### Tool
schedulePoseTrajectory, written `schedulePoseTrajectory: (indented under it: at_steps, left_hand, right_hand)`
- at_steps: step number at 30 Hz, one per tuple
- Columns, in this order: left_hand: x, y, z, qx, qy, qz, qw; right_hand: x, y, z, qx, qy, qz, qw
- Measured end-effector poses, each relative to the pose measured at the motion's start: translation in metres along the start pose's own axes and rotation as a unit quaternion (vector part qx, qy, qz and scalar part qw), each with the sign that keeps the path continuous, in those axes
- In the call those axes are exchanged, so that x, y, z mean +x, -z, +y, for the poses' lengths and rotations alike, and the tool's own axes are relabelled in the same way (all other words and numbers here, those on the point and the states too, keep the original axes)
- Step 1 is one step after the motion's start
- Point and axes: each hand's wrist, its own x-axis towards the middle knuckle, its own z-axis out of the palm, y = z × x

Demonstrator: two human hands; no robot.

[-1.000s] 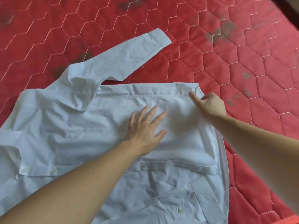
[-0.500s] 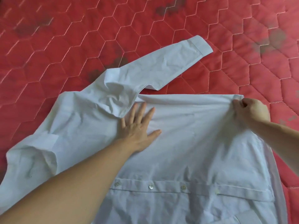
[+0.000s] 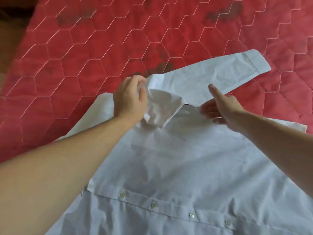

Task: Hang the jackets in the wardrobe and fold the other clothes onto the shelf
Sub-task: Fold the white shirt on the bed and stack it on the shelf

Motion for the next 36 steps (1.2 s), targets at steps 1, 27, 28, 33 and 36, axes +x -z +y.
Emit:
schedulePoseTrajectory:
  at_steps: [1, 27, 28, 33, 36]
  left_hand:
    - [0.009, -0.002, -0.008, 0.063, 0.007, -0.074, 0.995]
    - [0.006, 0.015, -0.009, 0.042, -0.26, -0.266, 0.927]
    - [0.005, 0.02, -0.015, 0.067, -0.209, -0.314, 0.924]
    - [0.023, 0.033, -0.04, 0.16, -0.061, -0.323, 0.931]
    - [0.035, 0.028, -0.043, 0.134, 0.034, -0.297, 0.945]
  right_hand:
    - [0.004, -0.015, -0.01, 0.055, -0.068, -0.054, 0.995]
    - [0.031, -0.04, -0.072, -0.667, 0.449, 0.004, 0.595]
    - [0.028, -0.035, -0.073, -0.661, 0.467, 0.01, 0.587]
    - [0.015, -0.01, -0.076, -0.674, 0.415, -0.024, 0.611]
    - [0.009, -0.001, -0.088, -0.681, 0.389, 0.024, 0.621]
